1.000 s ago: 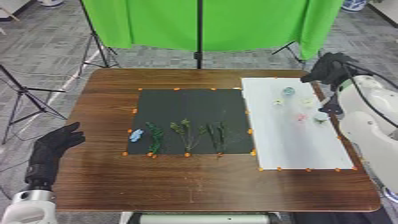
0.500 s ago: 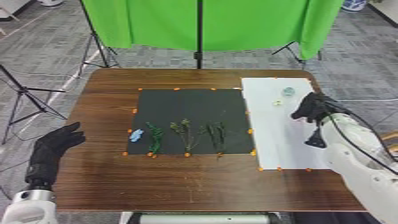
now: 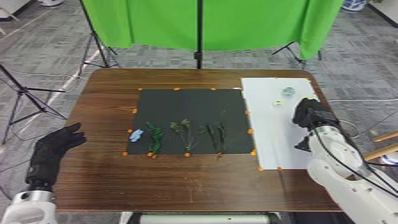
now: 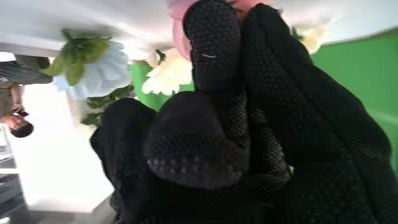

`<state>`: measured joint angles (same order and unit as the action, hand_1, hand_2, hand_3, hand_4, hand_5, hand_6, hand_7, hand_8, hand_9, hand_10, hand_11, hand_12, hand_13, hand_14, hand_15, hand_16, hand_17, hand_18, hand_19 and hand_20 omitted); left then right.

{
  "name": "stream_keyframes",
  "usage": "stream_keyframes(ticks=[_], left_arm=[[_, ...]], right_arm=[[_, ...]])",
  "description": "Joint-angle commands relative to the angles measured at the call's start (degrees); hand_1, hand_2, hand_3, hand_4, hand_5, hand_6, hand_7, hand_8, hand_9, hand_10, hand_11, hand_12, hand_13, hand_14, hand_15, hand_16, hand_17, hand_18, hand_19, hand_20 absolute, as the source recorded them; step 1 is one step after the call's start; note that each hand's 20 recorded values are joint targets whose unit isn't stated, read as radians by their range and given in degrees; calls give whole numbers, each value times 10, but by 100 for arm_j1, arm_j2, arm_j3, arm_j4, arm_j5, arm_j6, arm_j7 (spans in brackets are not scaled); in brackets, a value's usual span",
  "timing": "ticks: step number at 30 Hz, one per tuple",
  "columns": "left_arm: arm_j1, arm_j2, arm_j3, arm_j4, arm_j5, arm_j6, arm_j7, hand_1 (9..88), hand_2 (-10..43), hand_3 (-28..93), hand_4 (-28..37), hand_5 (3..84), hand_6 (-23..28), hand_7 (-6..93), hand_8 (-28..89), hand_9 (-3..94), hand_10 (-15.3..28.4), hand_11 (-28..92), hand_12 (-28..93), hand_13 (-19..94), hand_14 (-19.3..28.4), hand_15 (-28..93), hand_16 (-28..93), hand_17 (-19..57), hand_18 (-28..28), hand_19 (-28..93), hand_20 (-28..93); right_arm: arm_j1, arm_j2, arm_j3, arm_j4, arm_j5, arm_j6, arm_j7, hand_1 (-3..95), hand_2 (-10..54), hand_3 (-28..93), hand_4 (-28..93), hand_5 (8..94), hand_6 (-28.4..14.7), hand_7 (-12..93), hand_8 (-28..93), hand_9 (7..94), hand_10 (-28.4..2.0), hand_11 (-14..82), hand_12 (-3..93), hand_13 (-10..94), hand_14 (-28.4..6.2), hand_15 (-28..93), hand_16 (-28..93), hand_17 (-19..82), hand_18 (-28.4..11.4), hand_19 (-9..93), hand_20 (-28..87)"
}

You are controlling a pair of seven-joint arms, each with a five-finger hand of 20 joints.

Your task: Arrange flowers

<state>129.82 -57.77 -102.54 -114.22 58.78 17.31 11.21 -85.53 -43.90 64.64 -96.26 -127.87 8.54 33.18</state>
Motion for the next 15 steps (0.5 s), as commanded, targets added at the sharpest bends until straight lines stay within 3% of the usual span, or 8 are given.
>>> stream_keyframes(ticks=[1,8,15], left_arm=[[130,-46,-48,-20,-6,-19,-23,261,201,695,-254,496,65,128,-64,488,151,228,102,413,191,256,-39,107,134,135,189],[51,-3,29,-2,6,-16,-54,262,201,692,-254,496,65,128,-64,488,151,228,102,414,191,257,-38,107,134,136,189],[-135,16,190,67,-2,1,-46,262,202,691,-257,497,65,128,-64,488,151,229,102,414,191,258,-38,107,134,136,190]], right_arm=[[1199,85,-135,-567,31,386,-150,628,-95,570,-148,794,-17,228,137,912,-86,116,452,911,-12,635,364,637,-149,932,616],[3264,-769,-1366,-515,297,603,-644,623,-95,573,-142,796,-15,231,141,915,-86,115,461,911,-10,634,370,640,-147,932,619],[3892,-2378,-2274,279,727,288,-1209,619,-95,576,-143,793,-13,232,143,916,-81,113,464,910,-9,634,375,639,-144,932,623]])
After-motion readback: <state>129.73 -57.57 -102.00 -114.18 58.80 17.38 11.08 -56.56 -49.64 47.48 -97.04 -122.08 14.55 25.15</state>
